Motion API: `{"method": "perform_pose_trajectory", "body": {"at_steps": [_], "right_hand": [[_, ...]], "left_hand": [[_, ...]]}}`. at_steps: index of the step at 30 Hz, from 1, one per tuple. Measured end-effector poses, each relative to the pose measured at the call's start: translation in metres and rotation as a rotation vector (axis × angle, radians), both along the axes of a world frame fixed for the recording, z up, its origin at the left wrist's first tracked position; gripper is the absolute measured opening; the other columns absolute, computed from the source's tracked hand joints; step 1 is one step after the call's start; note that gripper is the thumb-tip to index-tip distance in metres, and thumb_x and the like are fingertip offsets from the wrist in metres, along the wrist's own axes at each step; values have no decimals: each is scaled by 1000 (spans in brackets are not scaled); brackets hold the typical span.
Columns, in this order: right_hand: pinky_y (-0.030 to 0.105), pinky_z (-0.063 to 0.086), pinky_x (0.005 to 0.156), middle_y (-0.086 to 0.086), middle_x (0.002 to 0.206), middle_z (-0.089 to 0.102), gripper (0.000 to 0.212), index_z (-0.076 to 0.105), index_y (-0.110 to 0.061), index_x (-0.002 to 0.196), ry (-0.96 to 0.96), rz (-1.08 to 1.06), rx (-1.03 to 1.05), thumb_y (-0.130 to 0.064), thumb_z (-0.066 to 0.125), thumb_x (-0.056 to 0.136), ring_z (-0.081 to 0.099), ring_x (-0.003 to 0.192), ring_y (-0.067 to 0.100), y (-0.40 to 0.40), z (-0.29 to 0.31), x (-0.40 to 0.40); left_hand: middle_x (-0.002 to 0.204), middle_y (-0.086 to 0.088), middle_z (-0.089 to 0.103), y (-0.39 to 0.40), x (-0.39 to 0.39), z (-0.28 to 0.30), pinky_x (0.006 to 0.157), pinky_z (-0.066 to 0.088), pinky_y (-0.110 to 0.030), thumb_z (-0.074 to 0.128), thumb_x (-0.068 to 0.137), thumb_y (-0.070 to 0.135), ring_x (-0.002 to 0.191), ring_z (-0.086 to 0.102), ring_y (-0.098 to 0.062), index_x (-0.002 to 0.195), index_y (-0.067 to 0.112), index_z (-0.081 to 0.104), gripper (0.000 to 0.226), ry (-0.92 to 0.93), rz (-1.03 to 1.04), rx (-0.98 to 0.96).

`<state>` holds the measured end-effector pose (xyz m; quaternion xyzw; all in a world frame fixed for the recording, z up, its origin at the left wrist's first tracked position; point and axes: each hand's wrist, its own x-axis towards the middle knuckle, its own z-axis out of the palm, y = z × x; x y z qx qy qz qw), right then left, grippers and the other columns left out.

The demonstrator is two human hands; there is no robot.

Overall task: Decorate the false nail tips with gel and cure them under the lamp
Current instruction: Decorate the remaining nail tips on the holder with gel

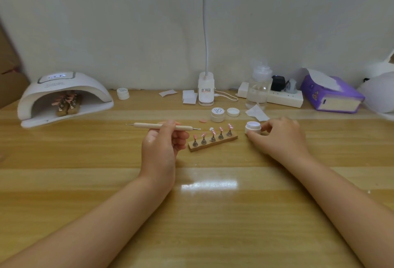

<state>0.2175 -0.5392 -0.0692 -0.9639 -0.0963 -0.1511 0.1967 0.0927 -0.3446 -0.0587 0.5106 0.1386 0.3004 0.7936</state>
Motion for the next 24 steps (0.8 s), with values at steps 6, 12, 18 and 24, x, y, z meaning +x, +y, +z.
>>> {"method": "perform_pose_trajectory", "body": {"at_steps": [6,12,18,24], "right_hand": [[32,37,78,1,96,57,44,68,-23,98,11,24,-68,-58,54,74,48,100,25,1,1,-1],[31,35,87,0,105,54,45,57,-20,112,-141,106,92,-45,61,75,46,104,20,15,8,-18],[21,34,55,-15,56,47,9,66,-23,79,71,493,303,-31,64,82,45,53,1,58,8,-55],[31,45,61,-5,58,57,21,71,-11,90,-20,499,181,-25,55,89,55,65,16,66,-6,-59]], "left_hand": [[55,1,62,2,1,-1,51,44,-18,49,97,14,54,57,-7,78,10,57,21,-1,4,-1],[55,2,63,4,2,-4,52,44,-18,49,96,13,54,58,-7,75,12,58,22,-6,42,17],[54,3,62,4,3,-4,53,43,-19,50,95,13,53,57,-7,74,12,58,22,2,59,13],[53,2,62,0,1,-3,52,44,-19,49,95,13,52,56,-6,75,11,57,22,4,51,27]]}}
